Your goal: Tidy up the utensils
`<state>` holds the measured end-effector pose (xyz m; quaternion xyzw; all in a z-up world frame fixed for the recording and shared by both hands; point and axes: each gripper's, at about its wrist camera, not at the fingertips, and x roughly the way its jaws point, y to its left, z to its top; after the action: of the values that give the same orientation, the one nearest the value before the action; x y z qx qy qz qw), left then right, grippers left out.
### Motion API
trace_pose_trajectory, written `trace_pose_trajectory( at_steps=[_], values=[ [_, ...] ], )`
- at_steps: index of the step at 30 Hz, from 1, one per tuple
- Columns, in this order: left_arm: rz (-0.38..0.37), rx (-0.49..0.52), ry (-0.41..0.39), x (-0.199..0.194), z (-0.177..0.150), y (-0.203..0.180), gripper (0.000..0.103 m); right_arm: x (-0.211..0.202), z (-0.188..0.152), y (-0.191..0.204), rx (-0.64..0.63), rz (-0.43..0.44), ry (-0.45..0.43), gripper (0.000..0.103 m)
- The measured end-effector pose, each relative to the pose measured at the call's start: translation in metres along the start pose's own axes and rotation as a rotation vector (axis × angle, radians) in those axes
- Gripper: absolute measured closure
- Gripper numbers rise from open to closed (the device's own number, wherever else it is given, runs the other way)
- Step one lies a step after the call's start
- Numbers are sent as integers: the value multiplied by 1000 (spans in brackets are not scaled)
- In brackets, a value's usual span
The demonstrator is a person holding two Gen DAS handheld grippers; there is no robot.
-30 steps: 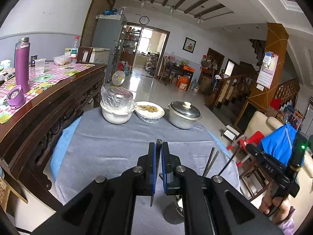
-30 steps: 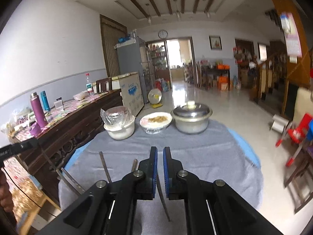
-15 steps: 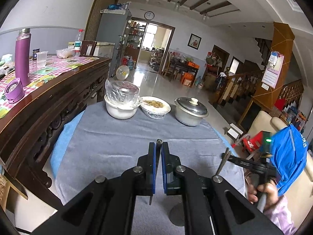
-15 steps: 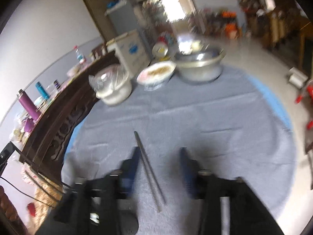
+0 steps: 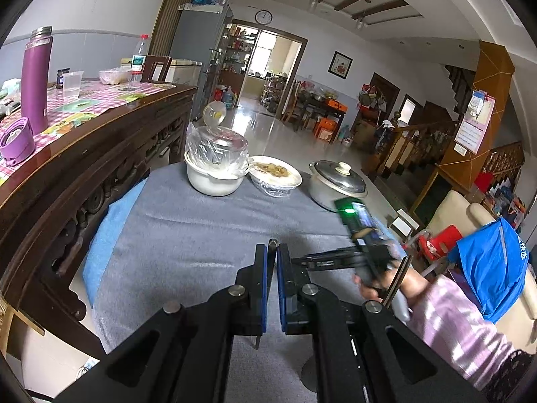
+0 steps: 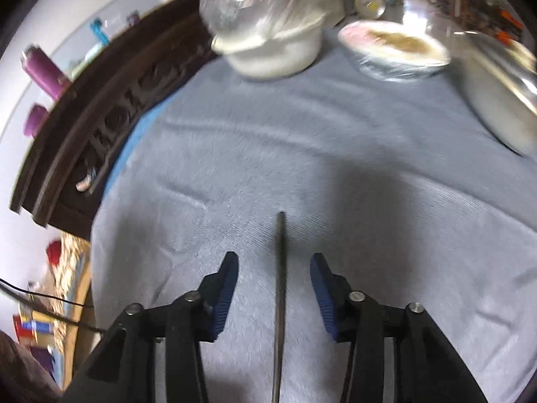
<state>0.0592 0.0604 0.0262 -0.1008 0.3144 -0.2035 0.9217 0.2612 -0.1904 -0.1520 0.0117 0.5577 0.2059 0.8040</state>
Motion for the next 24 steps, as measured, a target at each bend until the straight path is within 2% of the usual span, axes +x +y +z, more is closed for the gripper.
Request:
trace_pose_trajectory(
  at_steps=[4,7,8,9,10,12,14,19,24],
  values=[
    [-4,-2,9,3,-1,3,98,32,11,9,-40,-26,92,66],
    [-6,-3,8,4,0,3,98,50,12,11,-61,-92,145,72],
    [-7,-5,8,4,-1,4,98,49,12,14,-73,-94,129,79],
    [-6,-8,8,5,0,4,98,51,12,14,-71,-100,141,81],
    [-7,-9,9,5,0,4,98,52,11,13,-70,-124,139,92],
    [-5,-10,9,6,1,4,98,51,9,8,-47,-117,136,94],
    [-5,-10,10,6,1,4,98,48,5,-1,-9,-109,122,94],
    [5,-8,0,3,0,1,98,18,-26,-43,137,-107,25,94],
    [8,18,-23,-10,0,-10,98,-45,-73,-70,227,-150,-128,94]
  ],
)
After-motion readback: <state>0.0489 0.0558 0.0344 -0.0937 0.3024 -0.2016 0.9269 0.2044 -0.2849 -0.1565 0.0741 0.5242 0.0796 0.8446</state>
